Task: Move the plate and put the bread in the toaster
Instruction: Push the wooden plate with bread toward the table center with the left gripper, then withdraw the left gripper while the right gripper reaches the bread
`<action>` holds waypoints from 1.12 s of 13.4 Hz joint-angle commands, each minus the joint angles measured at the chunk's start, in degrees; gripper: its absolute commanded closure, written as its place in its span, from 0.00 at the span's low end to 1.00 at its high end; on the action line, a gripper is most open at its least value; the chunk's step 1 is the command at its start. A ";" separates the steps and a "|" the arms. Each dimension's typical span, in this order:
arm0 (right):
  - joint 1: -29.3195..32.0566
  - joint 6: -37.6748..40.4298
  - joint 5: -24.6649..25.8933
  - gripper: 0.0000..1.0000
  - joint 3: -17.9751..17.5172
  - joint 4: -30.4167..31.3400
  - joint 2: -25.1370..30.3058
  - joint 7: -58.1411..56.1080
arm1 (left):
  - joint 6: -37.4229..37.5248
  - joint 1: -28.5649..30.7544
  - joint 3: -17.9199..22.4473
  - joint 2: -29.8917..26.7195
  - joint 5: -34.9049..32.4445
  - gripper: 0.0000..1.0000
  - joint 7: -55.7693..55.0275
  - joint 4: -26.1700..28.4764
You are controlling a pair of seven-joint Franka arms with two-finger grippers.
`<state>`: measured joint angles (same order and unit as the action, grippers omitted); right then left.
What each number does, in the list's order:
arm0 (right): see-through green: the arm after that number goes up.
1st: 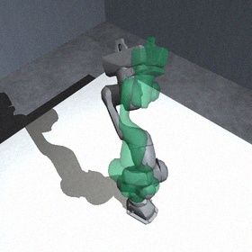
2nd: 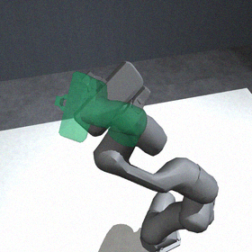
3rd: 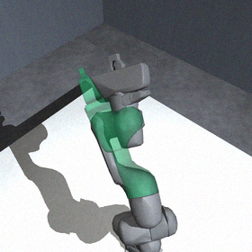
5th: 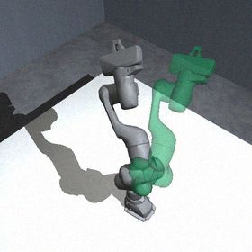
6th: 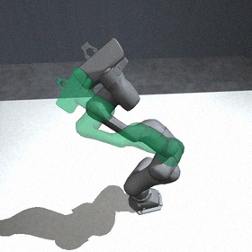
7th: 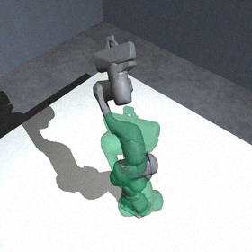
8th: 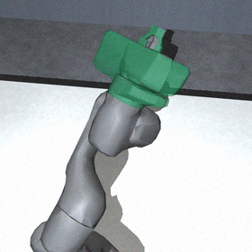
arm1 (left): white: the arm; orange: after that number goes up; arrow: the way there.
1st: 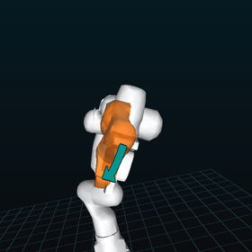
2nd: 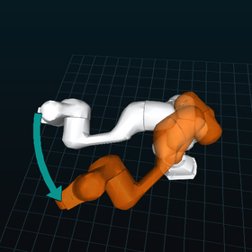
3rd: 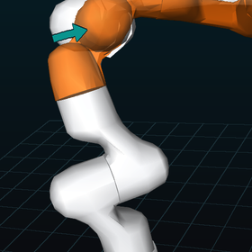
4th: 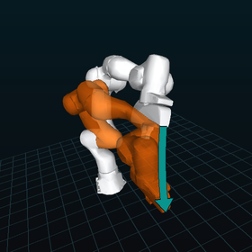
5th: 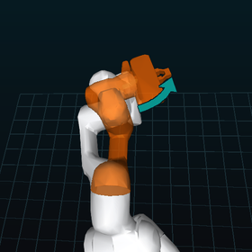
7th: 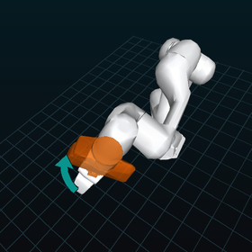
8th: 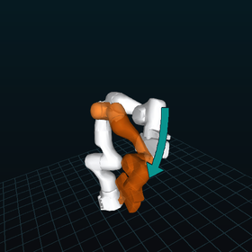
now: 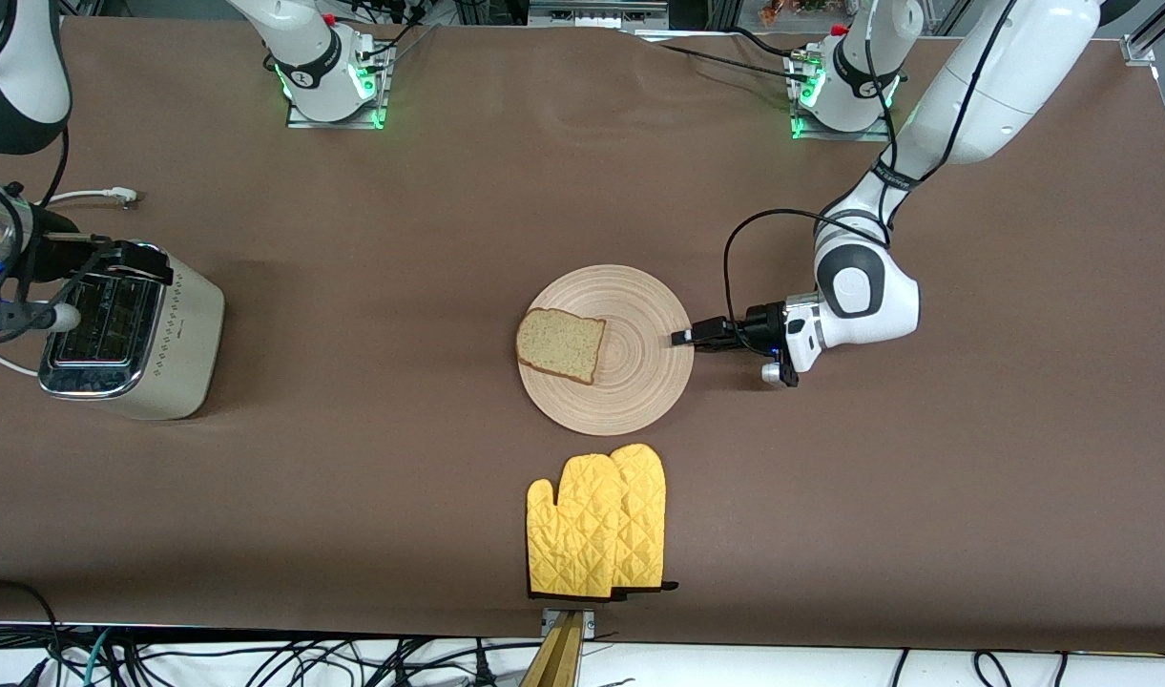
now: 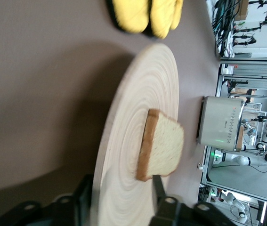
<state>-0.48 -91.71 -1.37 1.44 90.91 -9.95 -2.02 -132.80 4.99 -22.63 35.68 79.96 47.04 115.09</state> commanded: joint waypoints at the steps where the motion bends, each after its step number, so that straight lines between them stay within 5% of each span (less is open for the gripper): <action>1: -0.84 -0.66 -4.15 0.00 -0.12 -0.38 -1.12 1.14 | 1.13 3.61 -0.13 -6.14 -3.81 0.00 1.13 2.15; 7: -6.19 -8.03 -11.55 0.00 -0.12 1.20 -5.86 10.27 | 7.18 9.68 0.04 -15.18 -36.83 0.00 -9.01 -1.26; 10: -7.87 -11.19 -19.80 0.00 -0.12 1.20 -8.85 12.56 | 18.50 9.60 -1.01 -18.70 -59.68 0.00 -27.56 -10.38; 15: -16.29 -21.99 -20.08 0.00 -0.12 1.12 -13.33 22.83 | 34.69 6.10 -3.38 -23.36 -77.72 0.00 -48.93 -23.05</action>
<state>-13.50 -109.89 -20.57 1.00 91.88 -22.06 16.49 -102.43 12.83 -24.73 13.29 8.59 5.32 96.06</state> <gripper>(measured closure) 0.000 0.000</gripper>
